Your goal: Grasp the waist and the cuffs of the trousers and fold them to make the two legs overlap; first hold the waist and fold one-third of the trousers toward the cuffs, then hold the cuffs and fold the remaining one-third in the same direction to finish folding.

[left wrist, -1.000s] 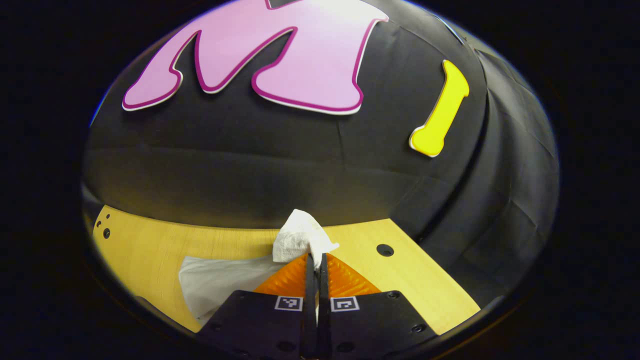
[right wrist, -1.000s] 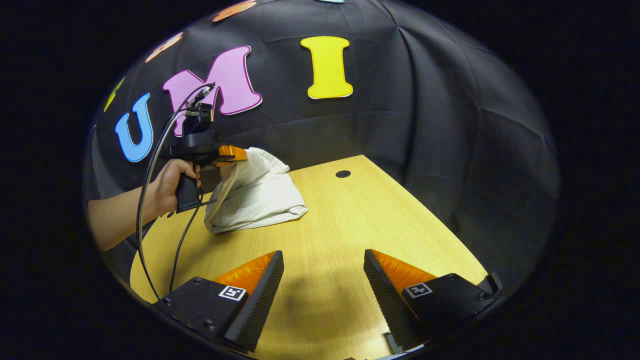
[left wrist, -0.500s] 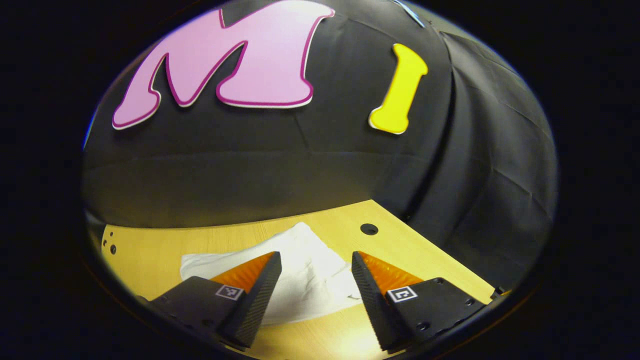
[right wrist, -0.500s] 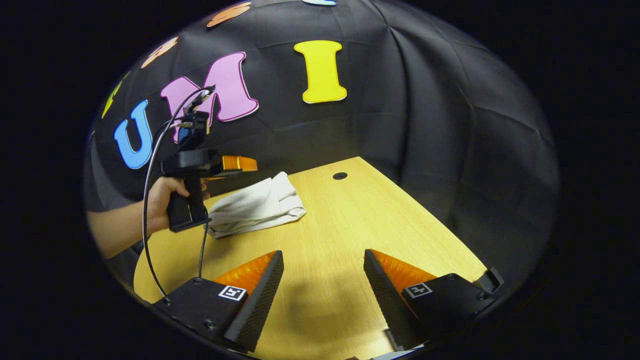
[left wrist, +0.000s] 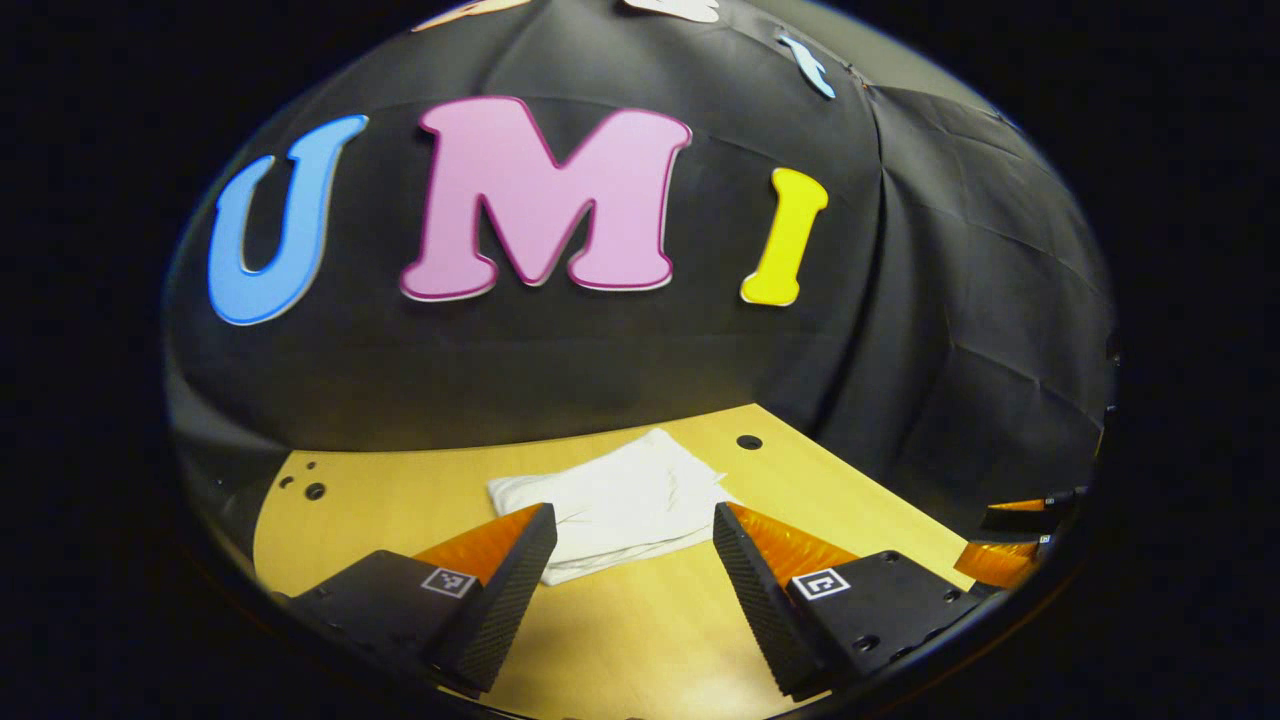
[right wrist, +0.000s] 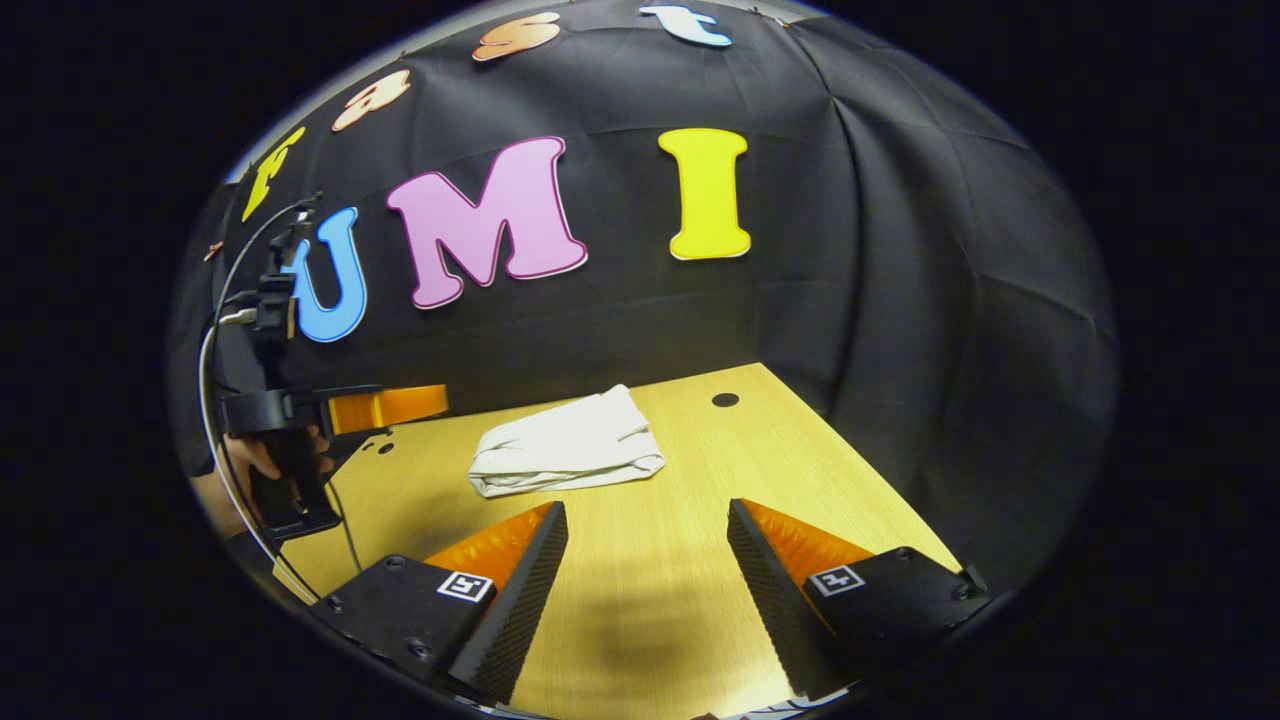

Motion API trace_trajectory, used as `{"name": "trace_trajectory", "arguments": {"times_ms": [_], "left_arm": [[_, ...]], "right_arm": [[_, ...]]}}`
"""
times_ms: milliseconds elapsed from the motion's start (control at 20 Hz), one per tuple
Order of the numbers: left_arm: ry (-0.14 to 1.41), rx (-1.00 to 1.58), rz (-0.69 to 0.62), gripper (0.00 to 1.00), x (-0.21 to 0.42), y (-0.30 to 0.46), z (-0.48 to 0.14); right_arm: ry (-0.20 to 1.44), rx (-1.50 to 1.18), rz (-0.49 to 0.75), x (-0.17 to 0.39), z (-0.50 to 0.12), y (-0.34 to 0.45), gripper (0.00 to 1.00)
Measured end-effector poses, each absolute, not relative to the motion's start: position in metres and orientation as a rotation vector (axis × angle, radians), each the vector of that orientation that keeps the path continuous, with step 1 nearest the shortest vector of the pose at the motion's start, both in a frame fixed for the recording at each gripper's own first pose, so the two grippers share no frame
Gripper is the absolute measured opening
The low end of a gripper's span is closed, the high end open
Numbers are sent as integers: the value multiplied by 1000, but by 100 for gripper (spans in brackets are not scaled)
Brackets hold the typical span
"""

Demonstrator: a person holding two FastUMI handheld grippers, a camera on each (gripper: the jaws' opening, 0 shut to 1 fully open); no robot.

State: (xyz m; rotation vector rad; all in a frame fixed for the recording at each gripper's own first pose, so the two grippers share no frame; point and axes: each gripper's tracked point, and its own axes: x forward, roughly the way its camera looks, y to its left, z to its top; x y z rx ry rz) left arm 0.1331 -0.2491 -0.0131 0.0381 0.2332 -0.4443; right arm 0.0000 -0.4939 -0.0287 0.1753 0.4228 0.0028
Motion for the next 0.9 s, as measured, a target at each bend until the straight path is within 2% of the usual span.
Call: {"name": "trace_trajectory", "arguments": {"times_ms": [400, 550, 650, 700, 750, 900], "left_arm": [[226, 3, -310, 99, -12, -130, -19], [213, -28, -241, 99, -63, -96, -27], [200, -27, -159, 98, -90, -72, -36], [190, -26, -120, 94, -102, -64, -40], [174, -23, -84, 98, -116, -55, -39], [146, -2, -30, 98, -147, -44, -44]], "right_arm": [[352, 112, 132, -60, 26, -426, 98], [289, 99, 139, -91, 46, -407, 98], [272, 88, 136, -112, 48, -397, 98], [269, 84, 138, -122, 47, -390, 98], [268, 83, 147, -132, 47, -384, 98], [277, 78, 182, -148, 45, -368, 98]]}}
